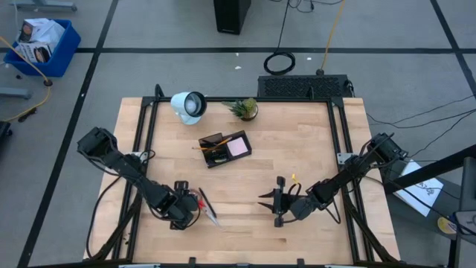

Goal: Pick and place office supplies into organizer
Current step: Put the red scissors into the black desk organizer

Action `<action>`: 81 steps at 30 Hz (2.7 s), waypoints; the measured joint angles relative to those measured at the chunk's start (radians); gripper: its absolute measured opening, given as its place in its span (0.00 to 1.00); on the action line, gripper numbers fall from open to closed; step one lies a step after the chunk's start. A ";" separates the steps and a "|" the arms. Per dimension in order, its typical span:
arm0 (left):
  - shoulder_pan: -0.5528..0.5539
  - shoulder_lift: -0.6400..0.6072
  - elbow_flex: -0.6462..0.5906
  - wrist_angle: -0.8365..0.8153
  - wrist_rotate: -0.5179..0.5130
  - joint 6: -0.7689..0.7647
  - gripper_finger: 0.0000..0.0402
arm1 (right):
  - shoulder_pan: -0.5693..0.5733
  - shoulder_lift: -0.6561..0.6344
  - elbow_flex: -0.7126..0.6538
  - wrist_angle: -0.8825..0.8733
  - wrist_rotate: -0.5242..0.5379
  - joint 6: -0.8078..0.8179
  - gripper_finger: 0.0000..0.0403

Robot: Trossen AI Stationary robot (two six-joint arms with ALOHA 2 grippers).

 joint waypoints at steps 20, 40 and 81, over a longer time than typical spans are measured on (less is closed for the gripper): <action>0.023 0.002 -0.002 0.017 0.009 0.007 0.54 | -0.002 0.000 0.000 0.001 0.002 0.000 0.23; 0.025 0.004 -0.003 0.019 -0.031 0.013 0.03 | -0.012 0.000 0.000 0.002 0.001 0.005 0.23; 0.099 -0.002 0.364 -0.119 -0.221 0.399 0.04 | -0.472 -0.001 0.000 0.308 -0.709 0.632 0.50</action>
